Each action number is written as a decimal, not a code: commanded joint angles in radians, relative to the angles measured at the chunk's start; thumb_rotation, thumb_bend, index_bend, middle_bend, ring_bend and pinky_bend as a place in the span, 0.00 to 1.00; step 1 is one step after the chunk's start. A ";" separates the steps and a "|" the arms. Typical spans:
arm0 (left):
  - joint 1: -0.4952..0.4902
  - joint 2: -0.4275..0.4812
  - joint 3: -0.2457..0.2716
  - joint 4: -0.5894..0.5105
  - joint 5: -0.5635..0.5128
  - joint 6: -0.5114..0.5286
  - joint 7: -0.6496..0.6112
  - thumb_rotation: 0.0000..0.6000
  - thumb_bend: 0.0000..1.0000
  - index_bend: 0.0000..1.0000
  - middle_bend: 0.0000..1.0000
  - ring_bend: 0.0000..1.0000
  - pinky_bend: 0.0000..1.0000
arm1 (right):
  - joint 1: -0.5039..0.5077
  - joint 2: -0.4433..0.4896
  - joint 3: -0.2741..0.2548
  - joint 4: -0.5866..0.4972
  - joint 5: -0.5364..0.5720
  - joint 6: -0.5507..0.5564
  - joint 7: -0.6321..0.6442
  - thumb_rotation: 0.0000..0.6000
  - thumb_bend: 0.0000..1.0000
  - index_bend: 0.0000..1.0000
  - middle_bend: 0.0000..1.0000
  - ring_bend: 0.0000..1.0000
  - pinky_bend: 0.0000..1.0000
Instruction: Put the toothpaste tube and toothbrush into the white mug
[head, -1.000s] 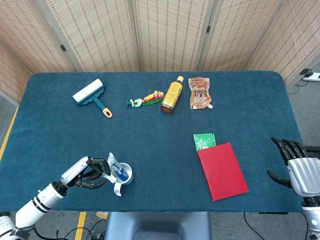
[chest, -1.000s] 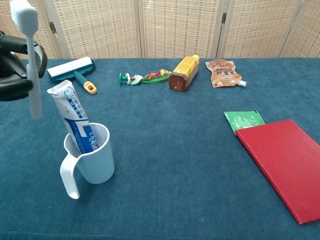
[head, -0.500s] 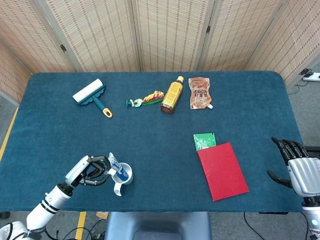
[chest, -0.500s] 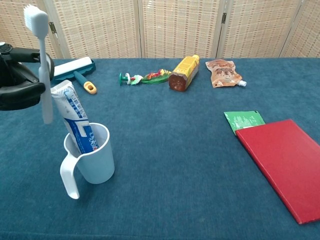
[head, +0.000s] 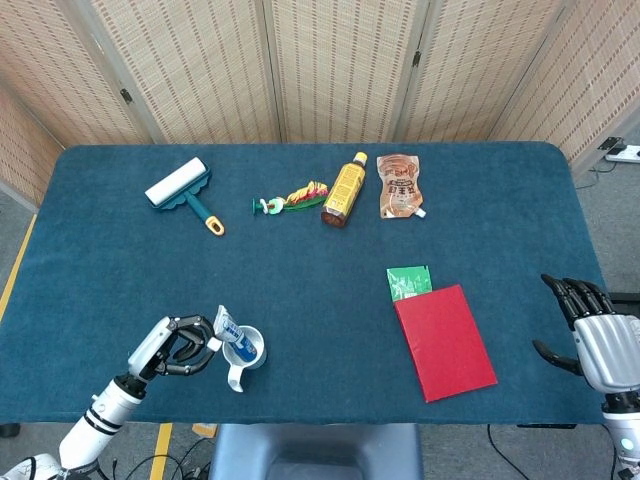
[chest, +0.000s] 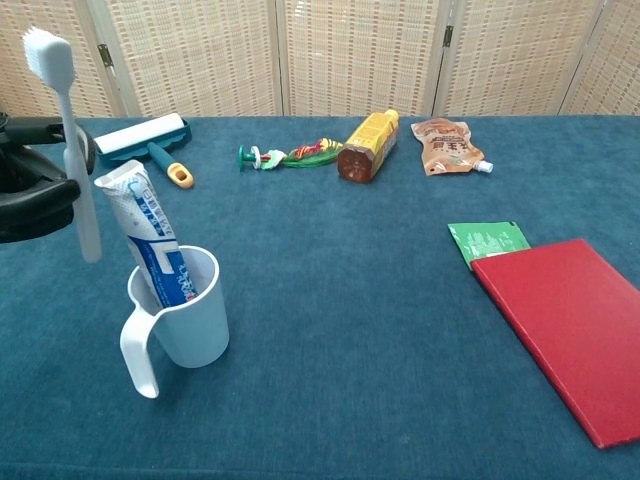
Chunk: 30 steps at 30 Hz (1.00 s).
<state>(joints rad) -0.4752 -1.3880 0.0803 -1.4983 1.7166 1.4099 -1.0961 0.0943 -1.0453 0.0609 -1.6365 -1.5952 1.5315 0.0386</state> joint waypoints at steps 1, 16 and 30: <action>0.007 -0.021 0.002 0.021 0.002 0.007 -0.007 1.00 0.47 0.64 0.99 0.88 1.00 | 0.001 -0.001 0.000 -0.001 0.000 0.000 -0.002 1.00 0.09 0.09 0.21 0.17 0.18; 0.006 -0.107 -0.022 0.071 -0.027 -0.011 -0.007 1.00 0.47 0.64 0.99 0.88 1.00 | -0.001 0.002 0.000 -0.007 0.007 -0.002 -0.008 1.00 0.09 0.09 0.21 0.17 0.18; 0.009 -0.139 -0.026 0.076 -0.042 -0.029 0.008 1.00 0.47 0.64 0.99 0.88 1.00 | -0.001 -0.002 0.001 0.006 0.009 -0.003 0.003 1.00 0.09 0.09 0.21 0.17 0.18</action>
<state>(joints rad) -0.4663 -1.5261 0.0545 -1.4226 1.6753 1.3818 -1.0888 0.0931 -1.0474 0.0620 -1.6303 -1.5856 1.5288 0.0412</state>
